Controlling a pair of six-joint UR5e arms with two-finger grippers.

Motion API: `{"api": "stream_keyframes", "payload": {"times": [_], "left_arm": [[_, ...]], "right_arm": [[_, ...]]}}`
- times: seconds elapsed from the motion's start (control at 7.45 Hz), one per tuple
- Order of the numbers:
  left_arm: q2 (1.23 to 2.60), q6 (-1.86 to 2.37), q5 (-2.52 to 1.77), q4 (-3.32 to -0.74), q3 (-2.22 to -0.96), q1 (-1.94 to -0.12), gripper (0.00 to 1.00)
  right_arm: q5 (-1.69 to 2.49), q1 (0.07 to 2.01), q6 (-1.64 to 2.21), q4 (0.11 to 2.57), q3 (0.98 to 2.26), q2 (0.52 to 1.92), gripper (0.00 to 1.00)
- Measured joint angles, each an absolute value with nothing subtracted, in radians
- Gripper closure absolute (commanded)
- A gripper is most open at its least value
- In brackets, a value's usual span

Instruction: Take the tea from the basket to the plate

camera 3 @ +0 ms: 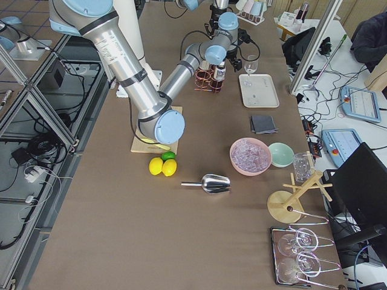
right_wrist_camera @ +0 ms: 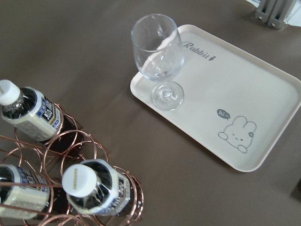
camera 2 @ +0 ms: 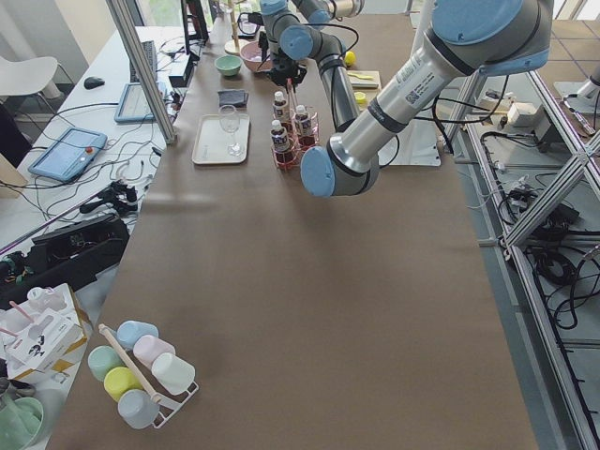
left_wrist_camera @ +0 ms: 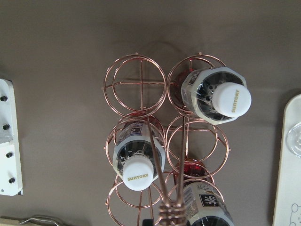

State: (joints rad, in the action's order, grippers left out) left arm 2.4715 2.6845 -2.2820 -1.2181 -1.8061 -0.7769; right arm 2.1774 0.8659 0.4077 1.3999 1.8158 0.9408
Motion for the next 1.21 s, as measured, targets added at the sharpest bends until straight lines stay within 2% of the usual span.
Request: {"api": "stream_keyframes", "payload": {"times": [0.4, 0.94, 1.21], "left_arm": [[2.458, 2.684, -2.287, -1.218, -1.827, -0.778, 1.00], [2.456, 2.684, -2.287, -1.218, -1.829, -0.778, 1.00], [2.456, 2.684, -2.288, -1.218, -1.829, -0.777, 1.00]], "right_arm": [[2.095, 0.764, 0.479, 1.309, 1.720, 0.837, 0.01], [2.074, 0.712, 0.493, 1.194, 1.710, 0.882, 0.04], [2.060, 0.692, 0.501, 1.183, 1.710, 0.890, 0.19]]}}
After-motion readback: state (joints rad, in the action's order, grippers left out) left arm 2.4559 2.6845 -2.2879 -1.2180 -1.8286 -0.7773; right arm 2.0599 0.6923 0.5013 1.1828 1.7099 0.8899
